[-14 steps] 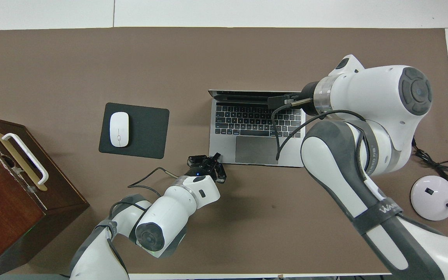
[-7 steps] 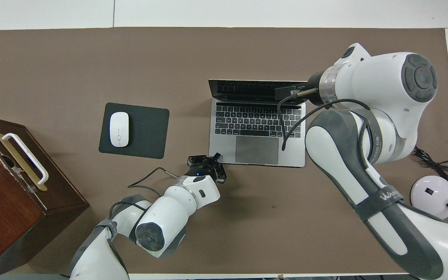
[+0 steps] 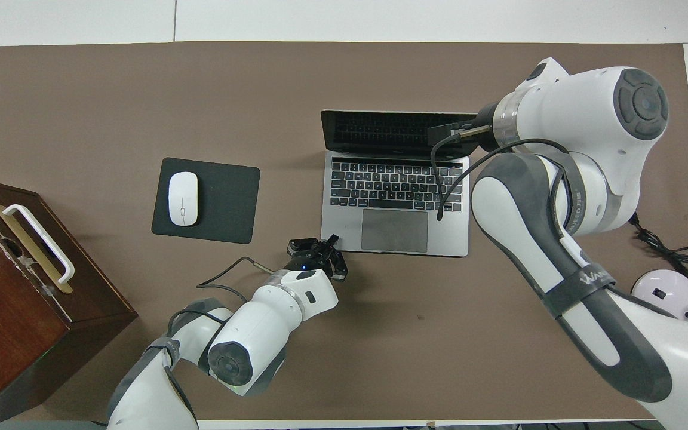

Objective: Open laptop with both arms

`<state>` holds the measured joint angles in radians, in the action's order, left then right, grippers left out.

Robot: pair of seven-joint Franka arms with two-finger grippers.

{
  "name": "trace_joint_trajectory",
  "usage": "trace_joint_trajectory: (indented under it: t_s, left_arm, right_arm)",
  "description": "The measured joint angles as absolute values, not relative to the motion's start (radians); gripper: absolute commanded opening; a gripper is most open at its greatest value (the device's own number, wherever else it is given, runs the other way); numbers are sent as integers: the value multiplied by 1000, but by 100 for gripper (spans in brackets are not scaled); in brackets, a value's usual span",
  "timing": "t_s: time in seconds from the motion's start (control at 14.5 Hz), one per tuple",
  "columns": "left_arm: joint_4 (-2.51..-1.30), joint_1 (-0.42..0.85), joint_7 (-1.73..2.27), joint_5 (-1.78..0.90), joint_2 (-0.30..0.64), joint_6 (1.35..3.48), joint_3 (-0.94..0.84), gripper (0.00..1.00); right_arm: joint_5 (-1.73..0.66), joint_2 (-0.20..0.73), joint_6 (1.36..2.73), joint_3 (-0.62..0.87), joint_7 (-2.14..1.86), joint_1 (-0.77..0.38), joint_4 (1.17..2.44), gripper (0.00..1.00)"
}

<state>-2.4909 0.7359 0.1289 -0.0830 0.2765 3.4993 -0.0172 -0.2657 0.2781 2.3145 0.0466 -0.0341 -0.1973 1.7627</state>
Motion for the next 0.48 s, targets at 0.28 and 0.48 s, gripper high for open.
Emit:
trace_joint_trajectory:
  t_s: [0.28, 0.48]
  left_arm:
    - [-2491, 736, 129, -83, 277, 3499, -17, 0]
    - [-2491, 736, 129, -83, 277, 3499, -17, 0]
  right_arm:
    - [-255, 284, 2301, 47, -34, -194, 1749, 100]
    - [-255, 285, 2268, 47, -34, -192, 1741, 100]
